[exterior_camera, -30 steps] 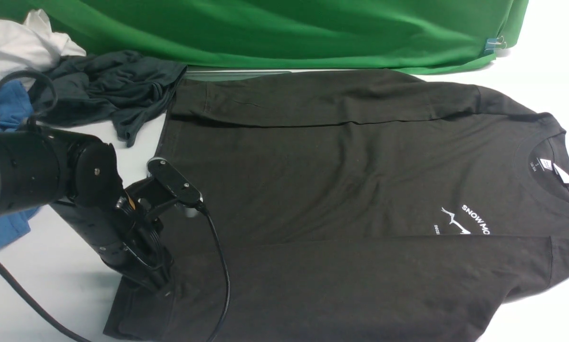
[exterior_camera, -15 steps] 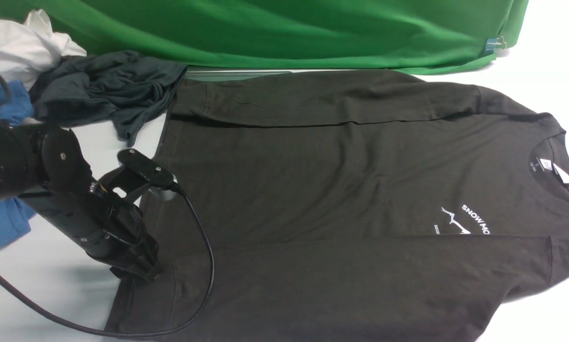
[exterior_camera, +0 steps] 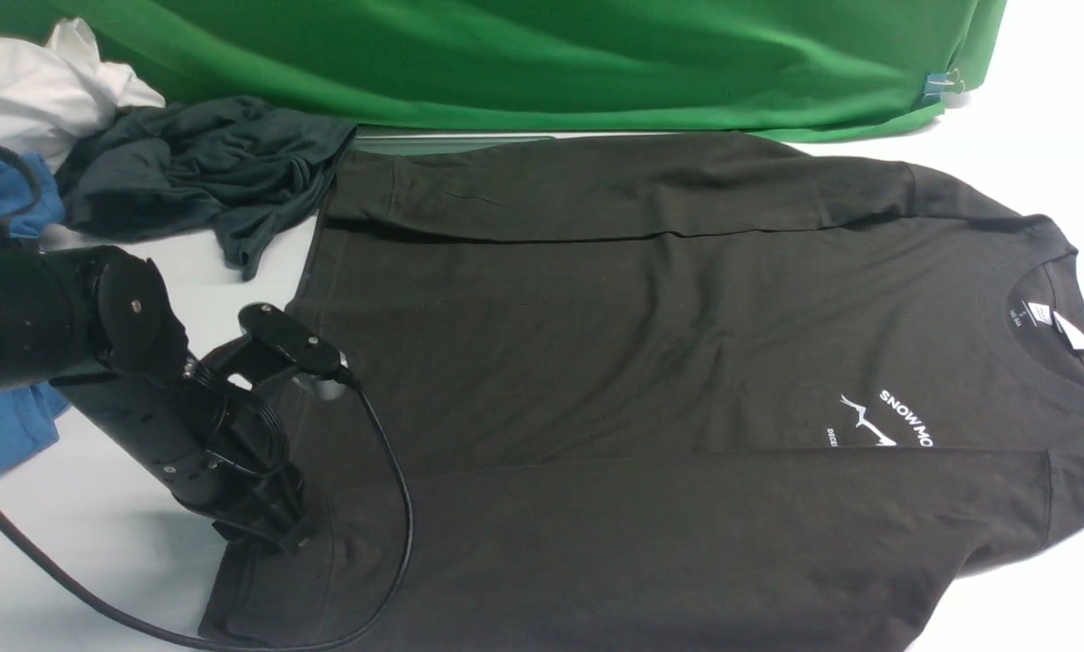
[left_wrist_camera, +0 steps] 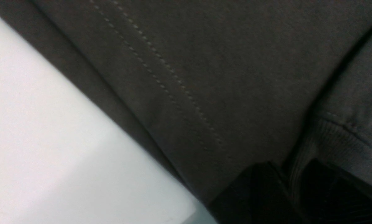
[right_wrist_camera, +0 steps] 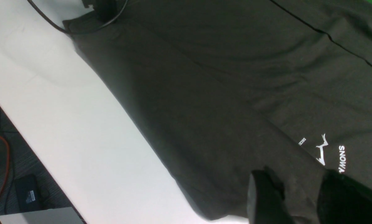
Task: Fold a long-sleeved shirt on a white desktop.
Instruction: 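Grasp the left edge of the dark T-shirt lying flat on the table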
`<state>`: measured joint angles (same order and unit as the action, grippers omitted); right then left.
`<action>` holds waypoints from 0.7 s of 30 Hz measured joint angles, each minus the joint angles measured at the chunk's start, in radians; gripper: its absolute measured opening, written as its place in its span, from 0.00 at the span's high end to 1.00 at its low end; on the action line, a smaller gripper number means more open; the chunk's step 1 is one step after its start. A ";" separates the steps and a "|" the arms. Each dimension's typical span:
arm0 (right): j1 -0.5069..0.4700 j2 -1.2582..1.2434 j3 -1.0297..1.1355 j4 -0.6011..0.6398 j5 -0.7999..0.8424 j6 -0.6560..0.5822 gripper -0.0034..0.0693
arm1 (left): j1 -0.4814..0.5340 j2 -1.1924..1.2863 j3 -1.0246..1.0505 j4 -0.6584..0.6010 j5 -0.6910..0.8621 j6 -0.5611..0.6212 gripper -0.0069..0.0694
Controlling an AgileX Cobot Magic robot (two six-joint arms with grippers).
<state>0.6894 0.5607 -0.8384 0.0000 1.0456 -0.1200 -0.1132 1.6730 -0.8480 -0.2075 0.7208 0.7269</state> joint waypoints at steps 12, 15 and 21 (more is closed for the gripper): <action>0.000 0.001 0.000 0.000 -0.006 0.000 0.62 | 0.000 -0.003 0.000 -0.010 0.022 -0.003 0.86; 0.000 0.001 0.000 0.000 -0.006 0.000 0.62 | 0.000 -0.023 0.000 -0.011 0.025 -0.003 0.86; 0.000 0.001 0.000 0.000 -0.006 0.000 0.63 | 0.000 -0.120 0.000 -0.022 0.031 -0.030 0.86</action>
<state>0.6894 0.5613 -0.8384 0.0000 1.0393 -0.1200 -0.1132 1.5527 -0.8480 -0.2296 0.7518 0.6973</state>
